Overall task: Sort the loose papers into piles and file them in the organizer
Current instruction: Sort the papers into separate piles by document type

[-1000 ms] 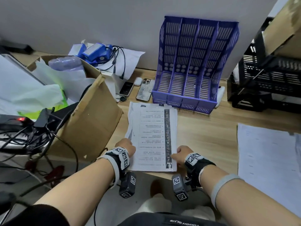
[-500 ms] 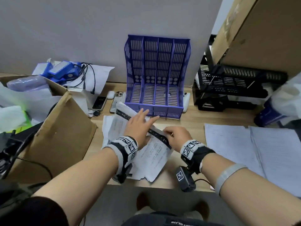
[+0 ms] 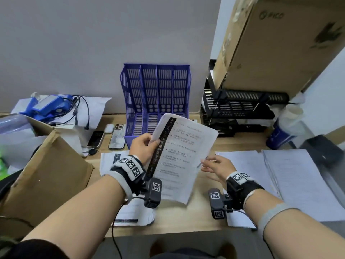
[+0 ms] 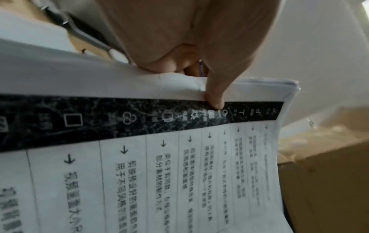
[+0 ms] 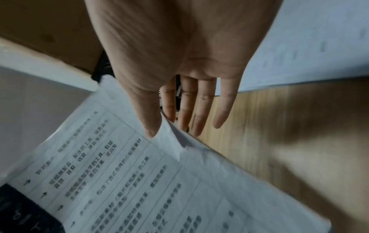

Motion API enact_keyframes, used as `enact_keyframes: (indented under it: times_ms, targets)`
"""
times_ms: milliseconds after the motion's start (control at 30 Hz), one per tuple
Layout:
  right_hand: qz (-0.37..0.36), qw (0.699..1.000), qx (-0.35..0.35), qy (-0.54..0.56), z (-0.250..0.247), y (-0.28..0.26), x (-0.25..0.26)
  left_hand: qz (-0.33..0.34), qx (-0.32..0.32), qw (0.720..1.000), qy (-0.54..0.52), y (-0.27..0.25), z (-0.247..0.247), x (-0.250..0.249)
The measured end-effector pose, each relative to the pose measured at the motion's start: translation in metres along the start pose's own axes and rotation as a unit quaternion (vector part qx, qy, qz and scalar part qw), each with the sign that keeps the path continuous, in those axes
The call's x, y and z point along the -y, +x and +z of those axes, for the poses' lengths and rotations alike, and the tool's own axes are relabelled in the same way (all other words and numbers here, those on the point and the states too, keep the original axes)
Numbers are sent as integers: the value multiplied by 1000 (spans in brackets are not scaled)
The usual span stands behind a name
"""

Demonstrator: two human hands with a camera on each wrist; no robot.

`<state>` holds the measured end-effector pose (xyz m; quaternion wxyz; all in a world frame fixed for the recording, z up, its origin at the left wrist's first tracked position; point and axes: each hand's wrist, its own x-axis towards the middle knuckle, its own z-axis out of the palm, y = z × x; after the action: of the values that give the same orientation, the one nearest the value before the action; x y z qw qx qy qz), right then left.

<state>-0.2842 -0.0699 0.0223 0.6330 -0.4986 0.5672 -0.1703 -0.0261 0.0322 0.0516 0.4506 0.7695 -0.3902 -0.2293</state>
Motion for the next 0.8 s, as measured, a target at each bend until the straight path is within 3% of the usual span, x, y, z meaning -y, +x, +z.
enact_keyframes:
  times_ms: [167,333,500,667,800]
  targets:
    - [-57,997,-46,-15,2,-1,-14,-94,8,990,-102,-2,15,17]
    - [-108,986,-96,-85,-10,14,-22,-170,65,951,-251,-10,23,21]
    - [-70,958,-173,-219,-30,26,-31,-167,15,977,-129,-7,16,58]
    - [69,933,-110,-335,-41,34,-51,-196,-37,978,-66,-9,-15,65]
    - [51,934,-112,-334,-27,38,-51,-224,-58,970,-74,-9,-31,80]
